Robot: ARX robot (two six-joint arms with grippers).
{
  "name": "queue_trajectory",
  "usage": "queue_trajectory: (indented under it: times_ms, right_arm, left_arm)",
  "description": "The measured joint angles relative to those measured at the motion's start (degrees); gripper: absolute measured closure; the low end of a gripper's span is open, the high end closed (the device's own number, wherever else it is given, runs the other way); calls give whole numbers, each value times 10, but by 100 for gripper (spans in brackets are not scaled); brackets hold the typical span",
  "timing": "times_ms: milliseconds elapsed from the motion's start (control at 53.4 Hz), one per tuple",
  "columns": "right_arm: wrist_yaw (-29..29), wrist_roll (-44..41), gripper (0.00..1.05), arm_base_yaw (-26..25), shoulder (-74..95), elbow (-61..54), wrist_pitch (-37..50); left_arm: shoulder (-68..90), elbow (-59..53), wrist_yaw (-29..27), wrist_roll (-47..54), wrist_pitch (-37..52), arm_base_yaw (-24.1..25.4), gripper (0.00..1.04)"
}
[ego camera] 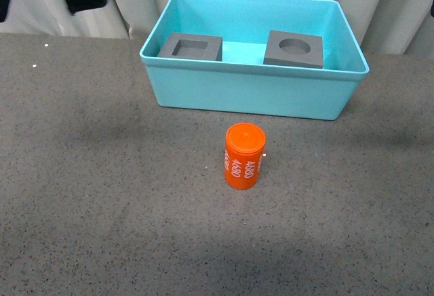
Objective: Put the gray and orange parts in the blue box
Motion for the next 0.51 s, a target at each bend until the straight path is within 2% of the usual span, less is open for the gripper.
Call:
queue_trajectory:
  times_ms: [112, 281, 393, 505]
  right_arm:
    - [0, 0, 10, 0, 0, 0, 0]
    - [0, 0, 10, 0, 0, 0, 0]
    - [0, 0, 10, 0, 0, 0, 0]
    - [0, 0, 10, 0, 0, 0, 0]
  left_arm:
    - [-55, -96, 21, 67, 153, 25, 43]
    - [-128, -171, 49, 93, 161, 58, 74]
    - [-182, -213, 71, 97, 148, 77, 99]
    - [-238, -246, 88, 101, 123, 94, 101]
